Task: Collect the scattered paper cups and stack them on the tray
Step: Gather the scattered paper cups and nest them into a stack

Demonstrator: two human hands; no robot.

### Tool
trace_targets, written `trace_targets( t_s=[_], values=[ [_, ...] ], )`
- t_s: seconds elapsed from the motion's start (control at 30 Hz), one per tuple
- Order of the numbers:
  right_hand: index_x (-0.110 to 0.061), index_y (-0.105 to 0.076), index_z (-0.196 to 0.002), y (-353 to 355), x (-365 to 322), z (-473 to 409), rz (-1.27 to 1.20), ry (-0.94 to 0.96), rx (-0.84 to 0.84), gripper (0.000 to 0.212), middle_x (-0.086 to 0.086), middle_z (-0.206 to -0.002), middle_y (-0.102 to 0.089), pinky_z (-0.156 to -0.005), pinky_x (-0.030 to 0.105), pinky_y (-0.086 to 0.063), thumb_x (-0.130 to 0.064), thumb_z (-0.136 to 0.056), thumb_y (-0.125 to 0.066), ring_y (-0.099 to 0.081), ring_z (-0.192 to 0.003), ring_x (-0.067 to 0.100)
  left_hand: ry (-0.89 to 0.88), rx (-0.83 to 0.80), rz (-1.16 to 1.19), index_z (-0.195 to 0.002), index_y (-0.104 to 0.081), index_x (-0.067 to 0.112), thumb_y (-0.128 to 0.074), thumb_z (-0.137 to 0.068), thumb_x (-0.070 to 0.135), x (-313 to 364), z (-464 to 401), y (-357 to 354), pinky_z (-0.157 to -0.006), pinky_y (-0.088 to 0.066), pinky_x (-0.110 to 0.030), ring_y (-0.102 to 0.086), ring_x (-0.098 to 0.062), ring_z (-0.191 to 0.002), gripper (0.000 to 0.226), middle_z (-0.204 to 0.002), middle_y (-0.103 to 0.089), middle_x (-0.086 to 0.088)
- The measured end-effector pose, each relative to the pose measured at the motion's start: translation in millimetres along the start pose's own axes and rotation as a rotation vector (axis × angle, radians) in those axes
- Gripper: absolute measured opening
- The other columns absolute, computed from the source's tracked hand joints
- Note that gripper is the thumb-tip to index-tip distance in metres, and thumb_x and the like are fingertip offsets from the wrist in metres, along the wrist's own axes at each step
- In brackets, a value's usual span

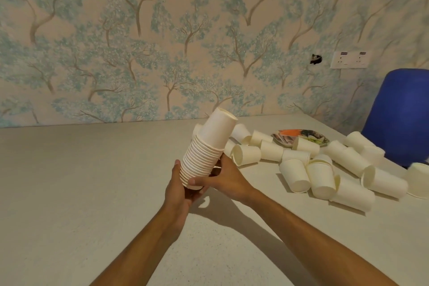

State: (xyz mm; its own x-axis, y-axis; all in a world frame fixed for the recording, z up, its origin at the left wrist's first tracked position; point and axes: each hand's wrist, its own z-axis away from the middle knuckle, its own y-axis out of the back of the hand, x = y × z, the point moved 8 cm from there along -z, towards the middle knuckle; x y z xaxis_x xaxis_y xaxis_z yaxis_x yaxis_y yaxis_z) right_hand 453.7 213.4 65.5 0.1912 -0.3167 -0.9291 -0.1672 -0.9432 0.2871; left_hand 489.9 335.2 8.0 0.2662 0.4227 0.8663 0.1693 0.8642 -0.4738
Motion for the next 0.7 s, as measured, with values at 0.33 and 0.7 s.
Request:
trace_targets(
  t_s=[0.33, 0.7],
  values=[
    [-0.034, -0.051, -0.123, 114, -4, 21, 0.201, -0.022, 0.278, 0.086, -0.017, -0.114, -0.065, -0.085, 0.025, -0.055, -0.048, -0.049, -0.093, -0.063, -0.1, -0.002, 0.042, -0.256, -0.173, -0.133, -0.05, 0.021, -0.032, -0.098, 0.055, -16, 1, -108, -0.061, -0.06, -0.031, -0.072, -0.024, -0.091, 0.052, -0.12, -0.065, -0.015],
    [-0.036, -0.056, -0.104, 240, 5, 12, 0.209, 0.017, 0.408, 0.069, -0.021, -0.094, -0.071, -0.065, 0.008, -0.051, -0.034, -0.049, -0.097, -0.067, -0.087, -0.007, 0.044, -0.356, -0.245, -0.119, -0.058, 0.022, -0.027, -0.097, 0.06, -46, -21, -234, -0.073, -0.06, -0.035, -0.072, -0.023, -0.096, 0.054, -0.105, -0.073, -0.011]
  ],
)
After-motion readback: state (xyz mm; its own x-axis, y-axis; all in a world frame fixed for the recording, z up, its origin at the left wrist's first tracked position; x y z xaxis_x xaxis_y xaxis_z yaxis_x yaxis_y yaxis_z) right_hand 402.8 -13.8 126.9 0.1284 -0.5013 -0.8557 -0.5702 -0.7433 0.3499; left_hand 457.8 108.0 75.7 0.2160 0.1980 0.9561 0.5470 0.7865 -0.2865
